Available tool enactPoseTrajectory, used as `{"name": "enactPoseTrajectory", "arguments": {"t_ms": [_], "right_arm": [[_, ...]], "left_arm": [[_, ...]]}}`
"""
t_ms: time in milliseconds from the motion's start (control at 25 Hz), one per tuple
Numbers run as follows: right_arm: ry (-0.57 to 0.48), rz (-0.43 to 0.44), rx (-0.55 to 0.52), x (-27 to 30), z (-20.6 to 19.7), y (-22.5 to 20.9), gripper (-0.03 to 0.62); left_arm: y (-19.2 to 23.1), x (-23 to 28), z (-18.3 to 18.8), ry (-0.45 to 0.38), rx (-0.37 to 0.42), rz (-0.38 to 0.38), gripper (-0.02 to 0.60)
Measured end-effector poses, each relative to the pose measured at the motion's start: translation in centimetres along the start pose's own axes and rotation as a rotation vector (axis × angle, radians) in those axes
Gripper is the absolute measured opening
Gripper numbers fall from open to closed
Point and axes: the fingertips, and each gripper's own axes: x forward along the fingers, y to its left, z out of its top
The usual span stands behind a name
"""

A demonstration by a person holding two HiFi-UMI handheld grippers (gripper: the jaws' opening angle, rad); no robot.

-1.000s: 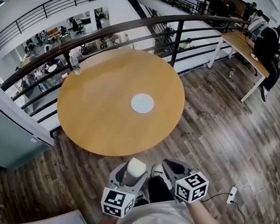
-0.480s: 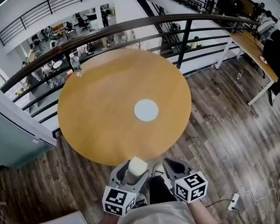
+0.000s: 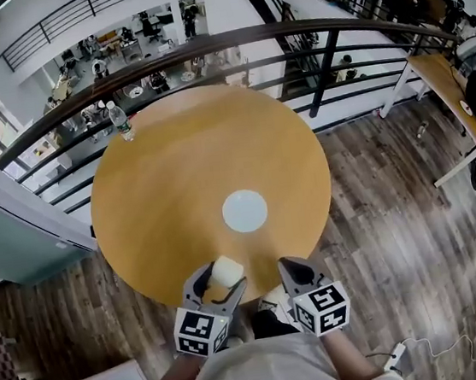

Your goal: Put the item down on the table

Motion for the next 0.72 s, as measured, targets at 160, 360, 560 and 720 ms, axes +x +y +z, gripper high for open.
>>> {"name": "enactPoseTrajectory", "arguments": {"t_ms": [160,360,560,720], "right_arm": [[0.01,0.032,-0.008,1.8,1.2,-2.5,0.025],[0.036,0.066,-0.011,3.4,1.7,-4.6,0.026],[0.043,0.085,0.003,2.9,2.6,-4.5,0.026],[0.049,0.083,0.014,3.2,3.0,-4.4,0.026]], "left_arm": [[0.4,3.0,1.2,0.004,-0.024,0.026,0.319],[0.6,5.4,2.6,0.01,-0.034,0.048,0.319],[0.3,4.9,3.5,0.028,-0.043,0.063,0.319],[0.7,4.8,4.0,0.036,-0.049,0.053,0.319]]}}
